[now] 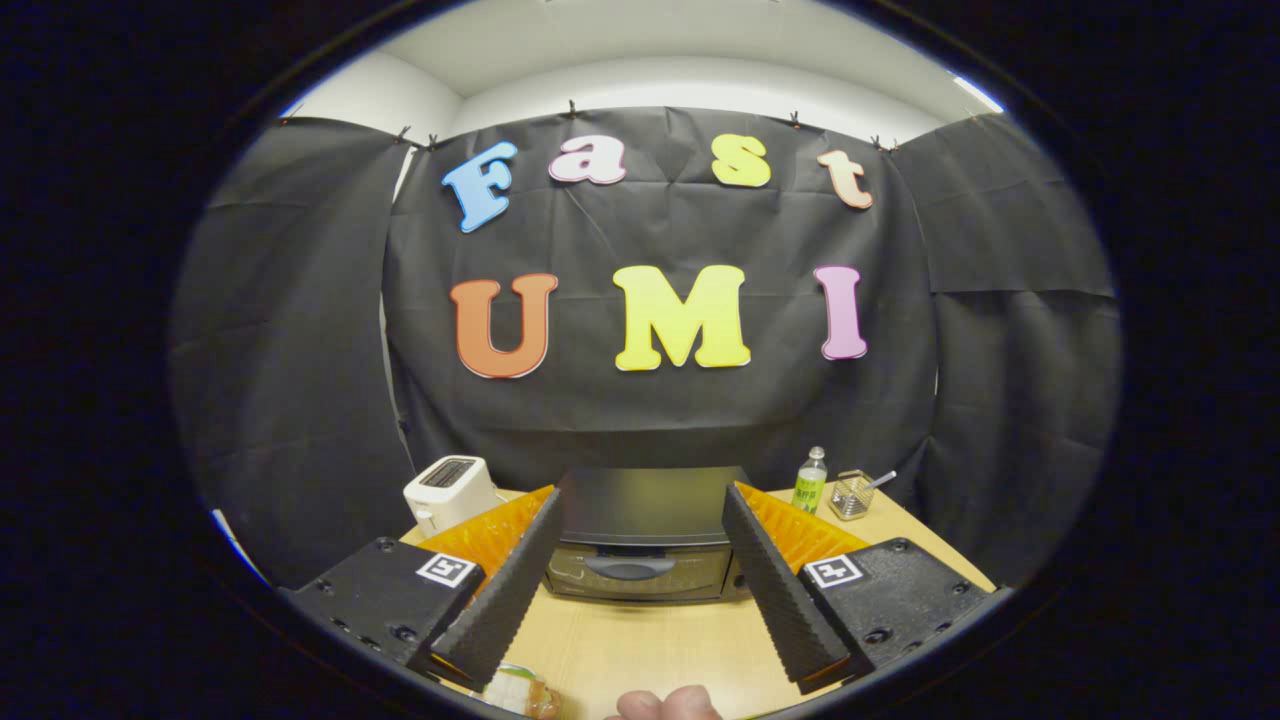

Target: Open the toaster oven, put the food inside, and close the toaster oven door.

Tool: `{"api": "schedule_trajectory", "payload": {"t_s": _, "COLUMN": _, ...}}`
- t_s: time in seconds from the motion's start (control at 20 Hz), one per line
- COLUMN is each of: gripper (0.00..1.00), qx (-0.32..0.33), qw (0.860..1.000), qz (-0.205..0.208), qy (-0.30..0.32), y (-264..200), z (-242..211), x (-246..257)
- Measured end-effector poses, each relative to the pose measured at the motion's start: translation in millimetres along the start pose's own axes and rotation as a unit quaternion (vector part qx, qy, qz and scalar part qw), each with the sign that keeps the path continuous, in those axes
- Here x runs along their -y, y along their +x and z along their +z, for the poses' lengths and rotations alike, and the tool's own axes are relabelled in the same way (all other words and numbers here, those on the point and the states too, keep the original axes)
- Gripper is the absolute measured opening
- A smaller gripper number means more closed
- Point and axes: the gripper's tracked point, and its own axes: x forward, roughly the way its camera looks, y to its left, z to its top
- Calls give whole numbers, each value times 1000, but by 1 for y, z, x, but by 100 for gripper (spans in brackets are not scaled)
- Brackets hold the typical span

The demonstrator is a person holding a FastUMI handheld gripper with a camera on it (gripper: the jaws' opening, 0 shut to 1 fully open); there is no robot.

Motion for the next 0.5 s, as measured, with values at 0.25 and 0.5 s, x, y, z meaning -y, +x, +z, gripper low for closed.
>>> {"api": "schedule_trajectory", "payload": {"t_s": 0.25, "gripper": 100, "qx": -26, "qw": 1000, "qz": 6, "qy": 4, "y": 32, "z": -19, "x": -5}}
{"api": "schedule_trajectory", "payload": {"t_s": 0.5, "gripper": 100, "qx": -60, "qw": 998, "qz": 13, "qy": 4, "y": 74, "z": -45, "x": -6}}
